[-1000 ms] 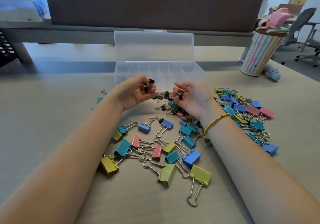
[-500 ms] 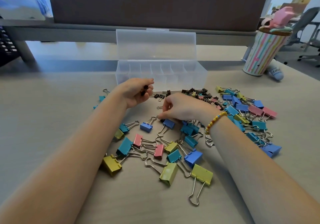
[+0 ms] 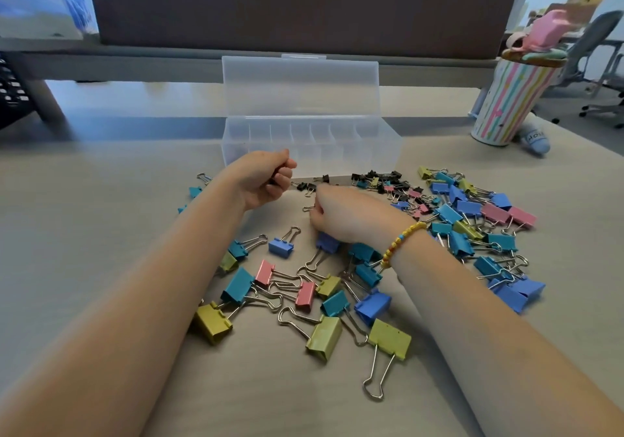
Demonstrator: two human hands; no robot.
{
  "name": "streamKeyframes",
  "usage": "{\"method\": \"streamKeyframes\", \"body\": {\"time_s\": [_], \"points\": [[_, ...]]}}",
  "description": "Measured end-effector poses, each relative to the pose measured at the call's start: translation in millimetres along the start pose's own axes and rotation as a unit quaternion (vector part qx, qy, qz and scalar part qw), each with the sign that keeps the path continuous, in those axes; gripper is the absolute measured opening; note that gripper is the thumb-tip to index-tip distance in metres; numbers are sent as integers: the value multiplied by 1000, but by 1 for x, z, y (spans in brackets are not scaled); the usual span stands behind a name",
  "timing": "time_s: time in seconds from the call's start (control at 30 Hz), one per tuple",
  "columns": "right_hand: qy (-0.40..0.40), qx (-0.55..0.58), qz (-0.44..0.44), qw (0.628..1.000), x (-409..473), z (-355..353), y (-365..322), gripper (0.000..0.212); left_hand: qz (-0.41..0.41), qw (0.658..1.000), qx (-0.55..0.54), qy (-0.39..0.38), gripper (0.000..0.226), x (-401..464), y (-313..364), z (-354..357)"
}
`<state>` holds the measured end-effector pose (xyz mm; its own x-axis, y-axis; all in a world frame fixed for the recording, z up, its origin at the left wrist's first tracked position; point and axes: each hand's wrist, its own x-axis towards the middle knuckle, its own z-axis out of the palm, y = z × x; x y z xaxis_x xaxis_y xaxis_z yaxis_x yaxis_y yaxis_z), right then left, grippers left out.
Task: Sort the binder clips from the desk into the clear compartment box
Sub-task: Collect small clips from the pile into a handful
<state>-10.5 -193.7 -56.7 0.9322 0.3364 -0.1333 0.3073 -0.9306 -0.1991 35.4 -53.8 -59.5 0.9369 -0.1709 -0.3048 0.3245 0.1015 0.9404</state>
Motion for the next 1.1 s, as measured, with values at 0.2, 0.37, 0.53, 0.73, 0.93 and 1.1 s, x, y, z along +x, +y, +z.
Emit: {"method": "streamKeyframes", "body": {"time_s": [0.2,0.37,0.53,0.73,0.93,1.1], "points": [[153,340,40,927,4,-15,20,18,20,998,62,16,25,0,0,3],[171,335,50,925,10,-3,29,12,138,841,519,64,33,1,-8,7],[162,519,59,837,14,-4,26,13,139,713,686,40,39,4,-13,4],[84,632,63,768,16,-1,29,19,119,644,755,17,26,3,-10,7],[129,273,48,952,15,-1,24,22,75,642,763,-10,34,1,-6,8],[78,40,-11,996,13,6,22,29,76,734,674,-31,31,-6,1,6]]}}
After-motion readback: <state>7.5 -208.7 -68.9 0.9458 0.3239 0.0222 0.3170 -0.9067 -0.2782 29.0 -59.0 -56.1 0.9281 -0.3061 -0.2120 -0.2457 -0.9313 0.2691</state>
